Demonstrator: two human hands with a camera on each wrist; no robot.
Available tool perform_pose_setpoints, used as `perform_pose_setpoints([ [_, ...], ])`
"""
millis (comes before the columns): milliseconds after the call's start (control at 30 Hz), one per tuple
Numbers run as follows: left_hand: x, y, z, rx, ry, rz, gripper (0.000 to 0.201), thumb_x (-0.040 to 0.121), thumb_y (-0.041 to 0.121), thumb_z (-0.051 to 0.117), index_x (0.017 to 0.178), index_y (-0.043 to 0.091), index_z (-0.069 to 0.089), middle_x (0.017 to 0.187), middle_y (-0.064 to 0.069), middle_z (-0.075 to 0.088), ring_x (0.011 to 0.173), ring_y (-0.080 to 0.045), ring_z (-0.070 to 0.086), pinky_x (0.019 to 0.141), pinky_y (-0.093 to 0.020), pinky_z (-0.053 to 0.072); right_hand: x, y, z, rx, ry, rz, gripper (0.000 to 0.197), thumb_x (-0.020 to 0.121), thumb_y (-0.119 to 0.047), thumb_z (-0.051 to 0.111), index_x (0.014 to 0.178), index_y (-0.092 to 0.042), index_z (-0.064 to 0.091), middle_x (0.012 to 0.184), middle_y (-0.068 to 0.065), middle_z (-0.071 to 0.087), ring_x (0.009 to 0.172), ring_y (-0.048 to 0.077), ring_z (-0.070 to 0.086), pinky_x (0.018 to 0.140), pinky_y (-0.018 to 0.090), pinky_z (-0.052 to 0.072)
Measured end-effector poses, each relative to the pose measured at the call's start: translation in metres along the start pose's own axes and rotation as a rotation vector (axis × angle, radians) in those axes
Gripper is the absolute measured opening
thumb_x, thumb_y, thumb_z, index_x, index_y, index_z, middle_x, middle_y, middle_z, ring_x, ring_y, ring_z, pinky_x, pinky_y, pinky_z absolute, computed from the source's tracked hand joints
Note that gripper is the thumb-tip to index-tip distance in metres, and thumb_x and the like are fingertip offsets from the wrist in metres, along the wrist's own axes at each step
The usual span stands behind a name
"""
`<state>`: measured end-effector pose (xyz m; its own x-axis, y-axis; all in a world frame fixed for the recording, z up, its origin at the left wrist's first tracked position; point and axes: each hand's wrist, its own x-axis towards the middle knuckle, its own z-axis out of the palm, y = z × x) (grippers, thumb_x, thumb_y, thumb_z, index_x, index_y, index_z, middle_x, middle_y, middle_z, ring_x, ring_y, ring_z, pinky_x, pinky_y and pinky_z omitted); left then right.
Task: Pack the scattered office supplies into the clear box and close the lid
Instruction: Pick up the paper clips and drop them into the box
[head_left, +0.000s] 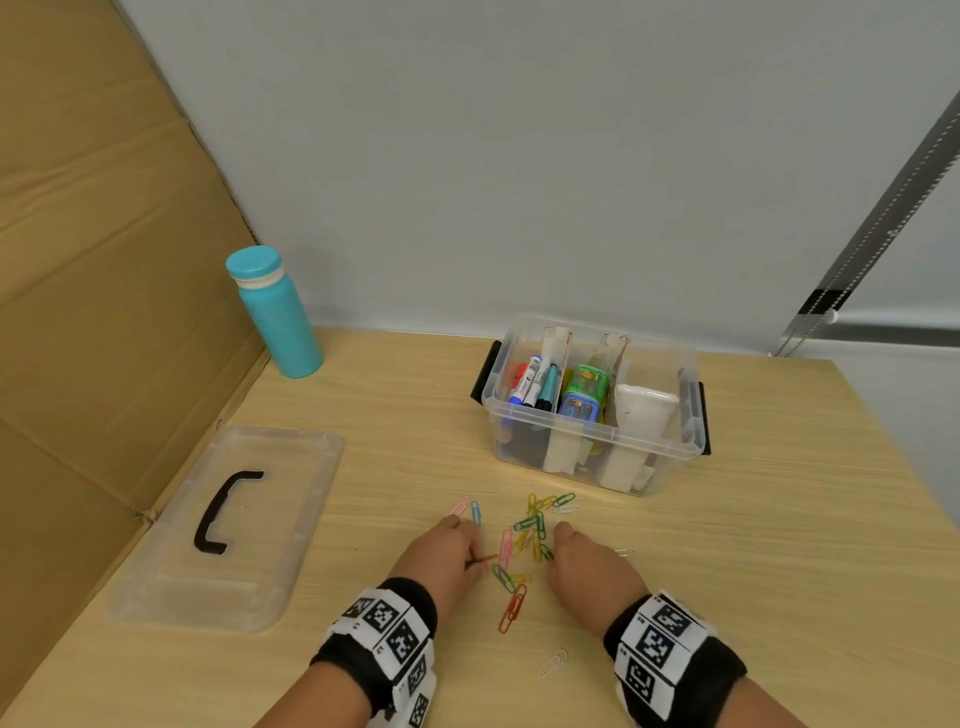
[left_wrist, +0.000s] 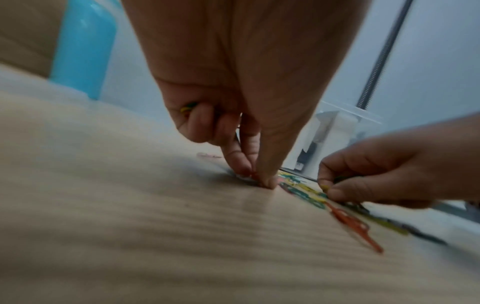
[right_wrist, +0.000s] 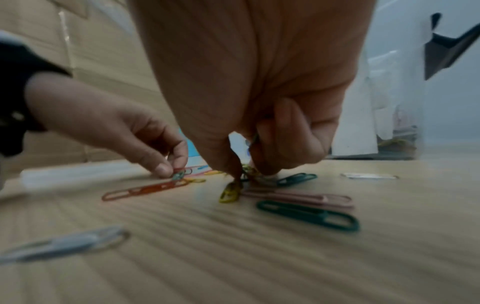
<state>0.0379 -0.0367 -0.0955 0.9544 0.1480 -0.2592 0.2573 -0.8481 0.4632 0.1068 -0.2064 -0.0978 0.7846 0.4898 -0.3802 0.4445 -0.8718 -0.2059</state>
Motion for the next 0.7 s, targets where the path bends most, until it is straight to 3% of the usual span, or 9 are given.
perform_pose_setpoints([
  [100, 0.002, 0.011, -0.001, 0.27, -0.002, 0.043, 0.025, 0.095, 0.02, 0.044, 0.116, 0.01, 0.053, 0.119, -0.007, 0.053, 0.106, -0.024, 0.054, 0.089, -0.033, 0.047, 0.002, -0.005, -0.003, -0.068, -0.021, -0.007, 0.028, 0.095, -0.008, 0.028, 0.119, -0.005, 0.041, 0.113, 0.013, 0.06, 0.095, 0.029, 0.063, 0.066, 0.03, 0.036],
  [167, 0.004, 0.017, 0.0, 0.391, -0.01, 0.069, 0.03, 0.096, 0.015, 0.039, 0.123, 0.007, 0.048, 0.124, -0.012, 0.052, 0.112, -0.028, 0.052, 0.09, -0.036, 0.045, 0.005, 0.001, -0.006, 0.063, -0.055, -0.023, 0.017, 0.097, -0.014, 0.031, 0.11, -0.01, 0.041, 0.094, 0.006, 0.06, 0.08, 0.023, 0.057, 0.061, 0.026, 0.036],
  [233, 0.006, 0.015, -0.001, 0.318, -0.011, 0.058, 0.029, 0.095, 0.014, 0.039, 0.122, 0.008, 0.05, 0.122, -0.011, 0.055, 0.109, -0.027, 0.055, 0.089, -0.034, 0.046, 0.008, 0.014, -0.011, 0.308, -0.083, -0.045, 0.01, 0.099, -0.021, 0.032, 0.095, -0.015, 0.038, 0.075, -0.004, 0.049, 0.066, 0.013, 0.046, 0.055, 0.022, 0.033],
  [333, 0.009, -0.004, -0.006, -0.22, 0.019, -0.024, 0.022, 0.095, 0.015, 0.045, 0.113, 0.013, 0.059, 0.107, -0.002, 0.062, 0.097, -0.016, 0.059, 0.084, -0.019, 0.045, 0.003, 0.035, -0.019, 0.964, -0.171, 0.041, 0.024, 0.098, -0.023, 0.031, 0.077, -0.015, 0.041, 0.067, -0.001, 0.039, 0.053, 0.012, 0.032, 0.046, 0.022, 0.03],
  [400, 0.008, -0.012, -0.012, -0.687, 0.021, -0.13, 0.023, 0.098, 0.011, 0.038, 0.102, 0.012, 0.061, 0.085, 0.002, 0.06, 0.077, -0.011, 0.056, 0.066, -0.015, 0.042, -0.004, 0.043, -0.022, 1.503, -0.254, 0.083, 0.024, 0.093, -0.019, 0.032, 0.071, -0.014, 0.04, 0.062, 0.002, 0.034, 0.048, 0.013, 0.023, 0.038, 0.022, 0.018],
  [467, 0.006, -0.016, -0.018, -1.213, -0.001, -0.244, 0.029, 0.095, 0.006, 0.028, 0.087, 0.009, 0.056, 0.062, 0.002, 0.047, 0.053, -0.01, 0.042, 0.048, -0.018, 0.034, -0.01, 0.046, -0.024, 1.775, -0.293, 0.059, 0.024, 0.09, -0.02, 0.032, 0.069, -0.013, 0.04, 0.061, 0.003, 0.033, 0.048, 0.013, 0.022, 0.035, 0.02, 0.016],
  [567, 0.003, -0.02, -0.027, -1.698, -0.045, -0.265, 0.025, 0.09, 0.014, 0.028, 0.075, 0.011, 0.048, 0.058, 0.0, 0.043, 0.045, -0.011, 0.037, 0.039, -0.021, 0.032, -0.011, 0.043, -0.02, 1.783, -0.281, 0.066, 0.038, 0.1, -0.032, 0.034, 0.074, -0.011, 0.052, 0.062, 0.005, 0.044, 0.048, 0.014, 0.034, 0.033, 0.021, 0.025],
  [633, 0.005, -0.022, -0.029, -1.764, -0.036, -0.291, 0.026, 0.093, 0.018, 0.03, 0.074, 0.012, 0.046, 0.057, 0.0, 0.044, 0.043, -0.011, 0.038, 0.036, -0.02, 0.033, -0.008, 0.039, -0.018, 1.601, -0.234, 0.109, 0.032, 0.102, -0.025, 0.035, 0.084, -0.009, 0.056, 0.063, 0.003, 0.048, 0.049, 0.012, 0.038, 0.036, 0.02, 0.027],
  [700, 0.009, -0.022, -0.03, -1.654, 0.021, -0.342, 0.025, 0.096, 0.013, 0.03, 0.08, 0.011, 0.049, 0.055, 0.001, 0.042, 0.039, -0.008, 0.035, 0.034, -0.018, 0.028, -0.002, 0.034, -0.017, 1.297, -0.134, 0.102, 0.028, 0.101, -0.016, 0.034, 0.087, -0.01, 0.057, 0.063, -0.002, 0.045, 0.048, 0.007, 0.036, 0.039, 0.017, 0.028],
])
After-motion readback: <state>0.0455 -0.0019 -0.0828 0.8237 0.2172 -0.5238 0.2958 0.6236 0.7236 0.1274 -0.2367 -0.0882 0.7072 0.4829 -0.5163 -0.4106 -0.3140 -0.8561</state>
